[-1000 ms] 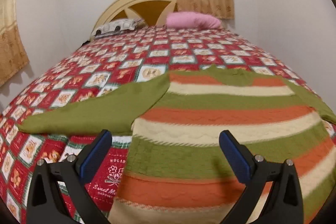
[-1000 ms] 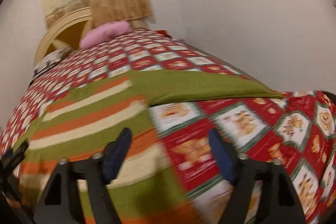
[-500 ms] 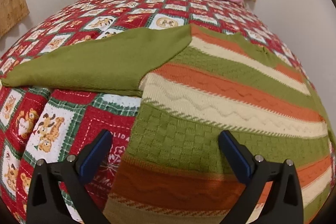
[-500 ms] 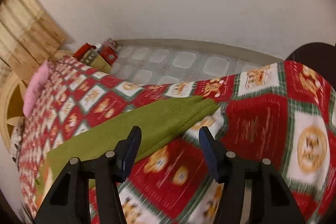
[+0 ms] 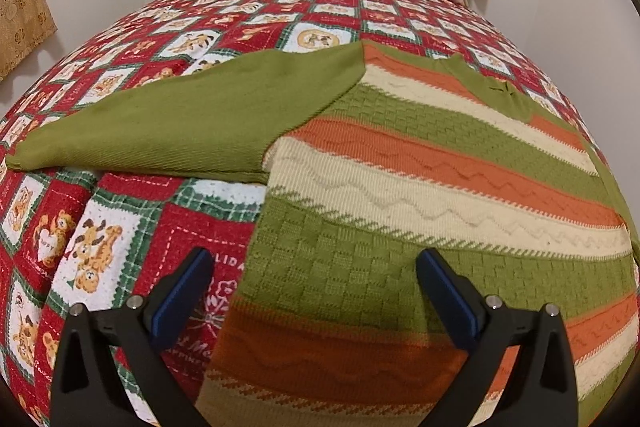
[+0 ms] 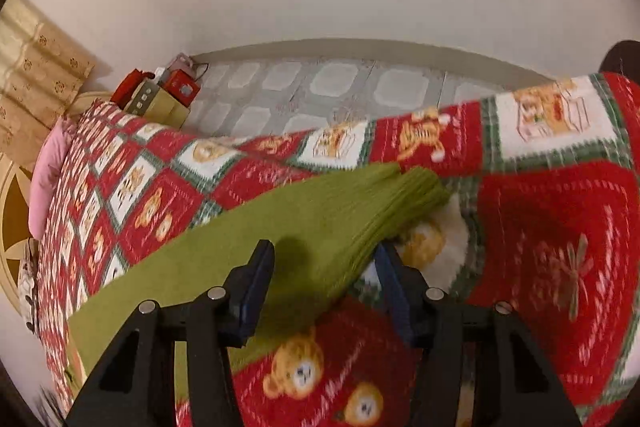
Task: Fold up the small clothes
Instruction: 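Reach the right tool to the sweater sleeve cuff and grasp it, then lift the sleeve with the right tool and fold it across the sweater body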
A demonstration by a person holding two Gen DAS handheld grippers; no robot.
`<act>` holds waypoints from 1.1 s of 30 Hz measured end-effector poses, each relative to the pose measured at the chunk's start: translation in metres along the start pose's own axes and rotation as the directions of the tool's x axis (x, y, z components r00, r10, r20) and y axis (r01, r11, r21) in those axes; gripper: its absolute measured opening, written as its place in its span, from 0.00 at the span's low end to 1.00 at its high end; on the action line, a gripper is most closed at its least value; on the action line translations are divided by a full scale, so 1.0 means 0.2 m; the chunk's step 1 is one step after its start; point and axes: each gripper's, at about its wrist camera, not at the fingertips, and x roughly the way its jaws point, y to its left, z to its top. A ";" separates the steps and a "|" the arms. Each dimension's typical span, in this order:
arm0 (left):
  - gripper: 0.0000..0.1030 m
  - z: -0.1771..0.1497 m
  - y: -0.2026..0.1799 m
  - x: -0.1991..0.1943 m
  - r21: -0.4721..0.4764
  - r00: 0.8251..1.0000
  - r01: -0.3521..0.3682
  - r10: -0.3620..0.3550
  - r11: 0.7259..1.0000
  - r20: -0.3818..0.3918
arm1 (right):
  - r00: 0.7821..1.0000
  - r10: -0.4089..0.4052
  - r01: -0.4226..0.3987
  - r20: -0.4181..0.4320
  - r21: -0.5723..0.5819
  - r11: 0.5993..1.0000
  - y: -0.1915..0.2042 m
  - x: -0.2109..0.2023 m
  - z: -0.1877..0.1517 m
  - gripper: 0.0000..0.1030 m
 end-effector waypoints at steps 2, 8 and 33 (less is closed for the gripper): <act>1.00 0.00 0.00 0.00 0.000 1.000 0.000 0.000 1.000 -0.001 | 1.000 0.002 -0.002 -0.003 0.011 1.000 -0.02 0.02 0.01 0.38; 1.00 0.00 0.00 0.00 -0.001 1.000 0.002 -0.002 1.000 -0.001 | 0.998 0.055 -0.053 0.034 -0.049 0.997 -0.02 -0.05 0.03 0.09; 1.00 0.01 0.05 -0.01 -0.051 0.998 0.059 -0.058 0.997 0.023 | 0.906 0.420 -0.330 -0.060 -0.720 0.610 1.57 -0.73 -1.22 0.08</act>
